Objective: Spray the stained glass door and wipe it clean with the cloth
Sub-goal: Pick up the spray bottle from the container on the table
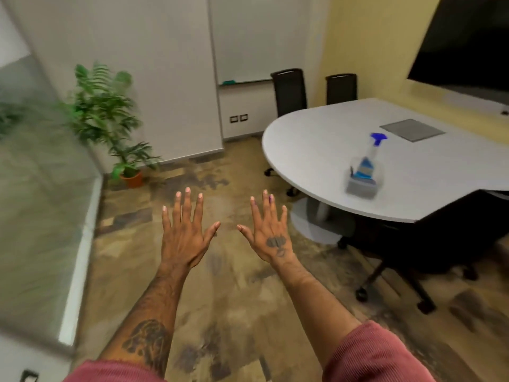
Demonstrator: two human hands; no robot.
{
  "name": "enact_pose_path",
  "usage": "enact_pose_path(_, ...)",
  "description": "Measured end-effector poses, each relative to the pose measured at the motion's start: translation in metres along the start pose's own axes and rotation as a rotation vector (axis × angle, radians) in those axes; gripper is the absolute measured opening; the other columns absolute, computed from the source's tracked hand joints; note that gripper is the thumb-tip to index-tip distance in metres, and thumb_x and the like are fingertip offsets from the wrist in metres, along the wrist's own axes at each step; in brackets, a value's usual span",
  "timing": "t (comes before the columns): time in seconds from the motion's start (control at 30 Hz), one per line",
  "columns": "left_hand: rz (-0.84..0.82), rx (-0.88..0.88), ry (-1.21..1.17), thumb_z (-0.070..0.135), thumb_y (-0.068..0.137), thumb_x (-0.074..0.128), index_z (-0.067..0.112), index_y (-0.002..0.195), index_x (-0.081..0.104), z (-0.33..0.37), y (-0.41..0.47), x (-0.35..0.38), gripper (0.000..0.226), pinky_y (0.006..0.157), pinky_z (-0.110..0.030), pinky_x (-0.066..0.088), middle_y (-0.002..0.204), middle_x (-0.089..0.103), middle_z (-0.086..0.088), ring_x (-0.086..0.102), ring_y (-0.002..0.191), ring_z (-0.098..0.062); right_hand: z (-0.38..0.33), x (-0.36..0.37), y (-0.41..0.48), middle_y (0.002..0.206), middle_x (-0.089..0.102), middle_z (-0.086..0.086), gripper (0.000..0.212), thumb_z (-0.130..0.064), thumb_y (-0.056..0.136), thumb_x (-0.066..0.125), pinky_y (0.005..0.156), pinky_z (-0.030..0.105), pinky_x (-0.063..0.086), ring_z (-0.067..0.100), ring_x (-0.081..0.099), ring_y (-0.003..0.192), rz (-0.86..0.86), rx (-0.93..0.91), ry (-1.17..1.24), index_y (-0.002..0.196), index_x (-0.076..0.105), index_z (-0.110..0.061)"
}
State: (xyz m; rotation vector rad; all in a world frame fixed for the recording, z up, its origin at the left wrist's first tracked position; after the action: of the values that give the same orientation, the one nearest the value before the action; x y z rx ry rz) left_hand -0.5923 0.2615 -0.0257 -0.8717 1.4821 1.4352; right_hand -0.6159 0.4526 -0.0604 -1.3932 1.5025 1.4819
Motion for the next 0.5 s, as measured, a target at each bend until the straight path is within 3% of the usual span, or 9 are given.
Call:
enact_pose_path(0.27,0.004,0.152,-0.086,0.068,0.095,0.02,0.015,0.159,0.016,0.144,0.078,0.043,0.083,0.119,-0.064,0.015,0.169,0.006,-0.013,0.007,0.156,-0.033,0.153,-0.027,0.004,0.166,0.006,0.018,0.086,-0.073,0.093,0.012,0.118,0.064,0.015,0.034,0.007,0.154,0.022,0.168,-0.064,0.158,0.018,-0.016)
enact_pose_path(0.5,-0.03,0.242,-0.135,0.069,0.095,0.017,0.018,0.161,0.013,0.24,0.133,0.072,0.084,0.122,-0.062,0.013,0.169,0.002,-0.012,0.002,0.156,-0.03,0.263,-0.043,0.01,0.162,0.022,0.022,0.084,-0.07,0.096,0.01,0.11,0.066,0.027,0.038,0.025,0.149,0.03,0.286,-0.132,0.155,0.028,-0.013)
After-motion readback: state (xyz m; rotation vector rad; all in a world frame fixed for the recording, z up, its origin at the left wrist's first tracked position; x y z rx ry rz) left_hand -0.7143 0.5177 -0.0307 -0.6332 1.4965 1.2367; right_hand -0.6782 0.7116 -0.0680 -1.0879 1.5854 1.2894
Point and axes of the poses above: each hand's wrist, its own y-axis towards the middle knuckle, its own x-axis out of the palm, z = x × y, the point moved 10 cm from there along y, towards the middle knuckle
